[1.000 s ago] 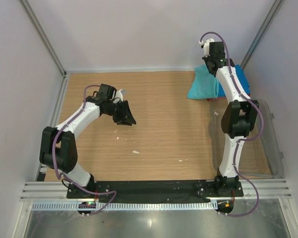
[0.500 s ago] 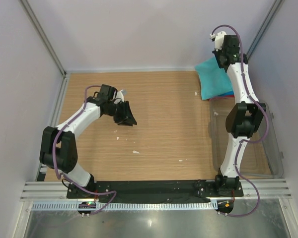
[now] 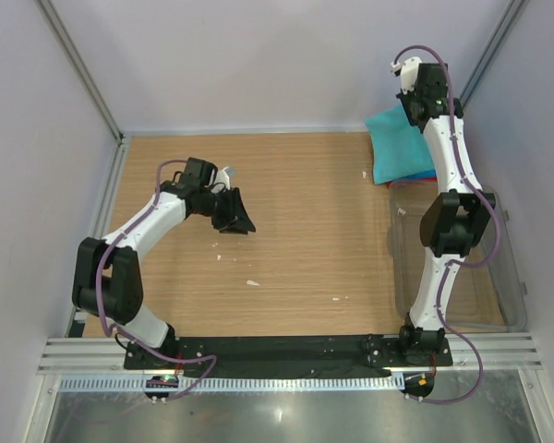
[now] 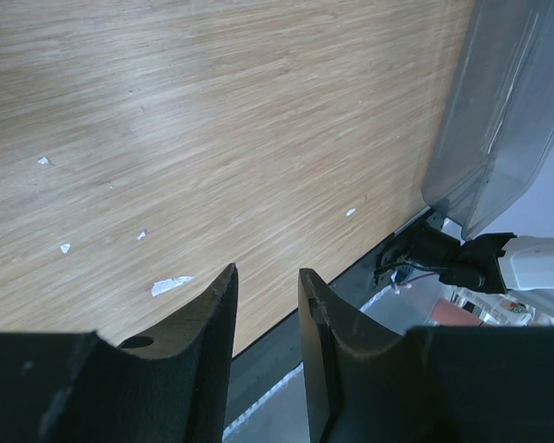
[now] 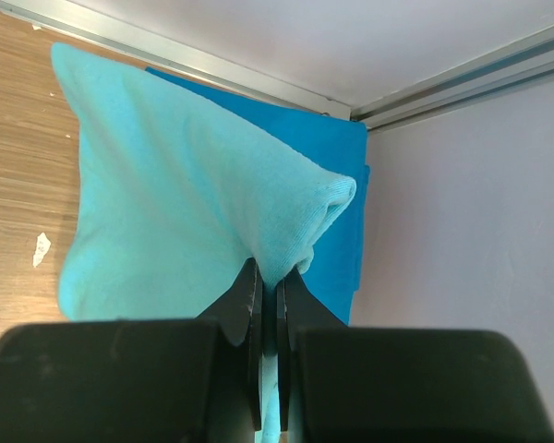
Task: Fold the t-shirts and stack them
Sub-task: Neatly place the folded tshirt to the corner
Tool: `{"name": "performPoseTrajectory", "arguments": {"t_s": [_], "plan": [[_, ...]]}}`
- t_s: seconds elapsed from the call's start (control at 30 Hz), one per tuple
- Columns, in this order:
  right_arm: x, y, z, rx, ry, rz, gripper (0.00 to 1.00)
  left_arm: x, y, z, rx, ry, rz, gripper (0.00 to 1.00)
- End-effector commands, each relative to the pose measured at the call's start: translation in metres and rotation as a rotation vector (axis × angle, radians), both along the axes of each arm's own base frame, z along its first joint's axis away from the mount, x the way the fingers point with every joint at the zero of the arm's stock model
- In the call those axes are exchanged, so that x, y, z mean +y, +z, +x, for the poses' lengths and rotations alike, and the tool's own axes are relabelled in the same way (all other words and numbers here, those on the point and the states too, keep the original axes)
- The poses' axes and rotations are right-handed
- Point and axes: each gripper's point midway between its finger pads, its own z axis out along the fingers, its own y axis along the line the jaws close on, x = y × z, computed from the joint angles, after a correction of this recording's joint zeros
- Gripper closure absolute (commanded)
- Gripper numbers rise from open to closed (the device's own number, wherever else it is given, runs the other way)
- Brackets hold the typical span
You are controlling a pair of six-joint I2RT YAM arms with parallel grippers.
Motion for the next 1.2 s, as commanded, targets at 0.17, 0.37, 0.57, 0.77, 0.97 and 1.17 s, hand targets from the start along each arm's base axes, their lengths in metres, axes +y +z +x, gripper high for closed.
{"name": "performPoseTrajectory", "arguments": {"t_s": [0.17, 0.37, 0.57, 0.77, 0.97, 1.17], "plan": [[0.003, 0.051, -0.024, -0.112, 0.007, 0.010, 0.99, -0.008, 0.026, 0.000, -0.067, -0.019, -0.071, 0.66], [0.000, 0.063, -0.037, -0.126, 0.011, -0.014, 0.99, -0.007, 0.025, -0.001, -0.066, -0.016, -0.073, 0.66], [0.003, 0.078, -0.044, -0.155, 0.031, -0.014, 0.99, -0.006, 0.027, -0.001, -0.075, -0.011, -0.070, 0.66], [-0.001, 0.085, -0.045, -0.165, 0.030, -0.038, 0.99, -0.007, 0.028, -0.002, -0.076, -0.015, -0.074, 0.66], [-0.011, 0.072, -0.031, -0.150, 0.012, -0.058, 0.99, -0.007, 0.027, -0.001, -0.074, -0.014, -0.074, 0.66], [-0.034, 0.048, -0.004, -0.128, -0.040, -0.080, 0.99, -0.003, 0.021, 0.002, -0.076, -0.008, -0.036, 0.66]]}}
